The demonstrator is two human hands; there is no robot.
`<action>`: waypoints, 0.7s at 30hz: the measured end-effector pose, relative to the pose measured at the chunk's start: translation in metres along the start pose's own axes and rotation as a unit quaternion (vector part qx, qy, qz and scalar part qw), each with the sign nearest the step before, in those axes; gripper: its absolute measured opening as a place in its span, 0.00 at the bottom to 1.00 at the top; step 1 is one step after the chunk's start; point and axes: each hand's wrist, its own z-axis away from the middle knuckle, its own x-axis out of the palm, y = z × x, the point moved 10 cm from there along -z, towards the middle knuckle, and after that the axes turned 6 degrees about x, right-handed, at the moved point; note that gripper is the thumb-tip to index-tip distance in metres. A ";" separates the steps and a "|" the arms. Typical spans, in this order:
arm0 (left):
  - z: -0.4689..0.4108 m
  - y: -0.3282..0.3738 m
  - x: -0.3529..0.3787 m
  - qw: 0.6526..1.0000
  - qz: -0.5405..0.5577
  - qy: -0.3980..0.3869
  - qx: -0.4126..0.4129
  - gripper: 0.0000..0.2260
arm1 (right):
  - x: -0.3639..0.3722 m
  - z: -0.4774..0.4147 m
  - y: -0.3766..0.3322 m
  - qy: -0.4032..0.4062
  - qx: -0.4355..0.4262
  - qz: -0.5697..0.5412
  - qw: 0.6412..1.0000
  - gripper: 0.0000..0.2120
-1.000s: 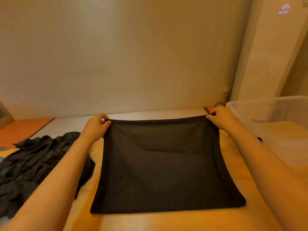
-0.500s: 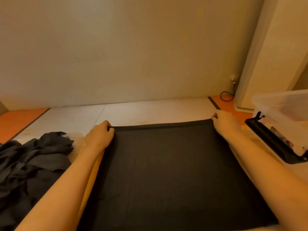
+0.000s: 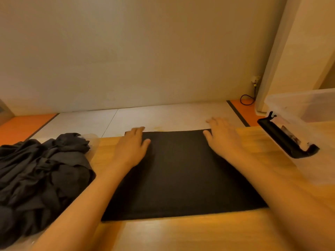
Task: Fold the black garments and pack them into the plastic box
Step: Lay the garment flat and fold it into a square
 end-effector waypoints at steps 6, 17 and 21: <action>0.118 0.050 0.025 0.994 0.013 -0.103 0.044 0.29 | 0.010 0.128 -0.051 -0.138 -0.101 0.000 0.985 0.27; 0.176 0.012 0.038 0.990 -0.008 -0.135 0.032 0.30 | 0.025 0.179 0.047 -0.190 0.030 0.060 0.979 0.29; 0.190 0.003 0.033 0.989 0.003 -0.144 0.022 0.31 | 0.017 0.184 0.082 -0.193 0.083 0.066 0.975 0.29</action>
